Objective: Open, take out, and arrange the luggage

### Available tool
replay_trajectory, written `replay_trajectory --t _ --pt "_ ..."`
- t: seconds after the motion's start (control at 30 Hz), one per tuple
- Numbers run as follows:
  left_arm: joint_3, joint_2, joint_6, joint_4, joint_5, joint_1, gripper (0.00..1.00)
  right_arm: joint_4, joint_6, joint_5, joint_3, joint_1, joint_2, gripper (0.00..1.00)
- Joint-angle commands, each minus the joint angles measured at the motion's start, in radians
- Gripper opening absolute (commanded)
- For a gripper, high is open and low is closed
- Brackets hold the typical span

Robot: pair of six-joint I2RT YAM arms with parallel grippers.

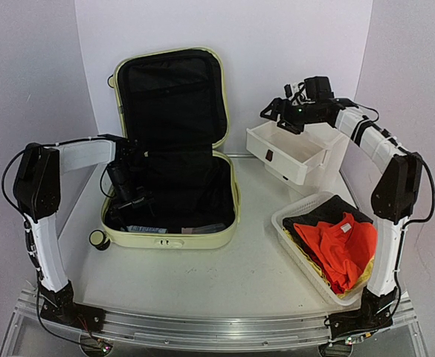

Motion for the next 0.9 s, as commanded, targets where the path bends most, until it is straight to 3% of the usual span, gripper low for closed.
replay_trajectory --t 0.0,0.2,0.37,0.63,0.77,0.87 --pt "0.041 0.062 0.004 -0.004 0.042 -0.015 0.97 0.048 -0.015 -0.039 -0.011 -0.002 -0.02 0.82" --pt "0.051 0.151 -0.045 0.02 0.162 -0.025 0.96 0.05 -0.016 -0.05 -0.013 -0.002 -0.004 0.82" --pt "0.105 0.162 -0.214 0.094 0.179 -0.025 0.95 0.05 -0.008 -0.059 -0.001 -0.002 0.018 0.83" --pt "0.047 0.057 -0.654 0.232 -0.053 -0.03 0.78 0.048 -0.005 -0.046 -0.019 -0.002 -0.008 0.83" --pt "-0.014 -0.028 -0.794 0.246 -0.134 -0.038 0.76 0.048 -0.002 -0.048 -0.057 -0.002 -0.042 0.83" --pt "-0.054 -0.068 -0.85 0.244 -0.126 -0.047 0.81 0.048 -0.005 -0.046 -0.082 -0.002 -0.061 0.84"
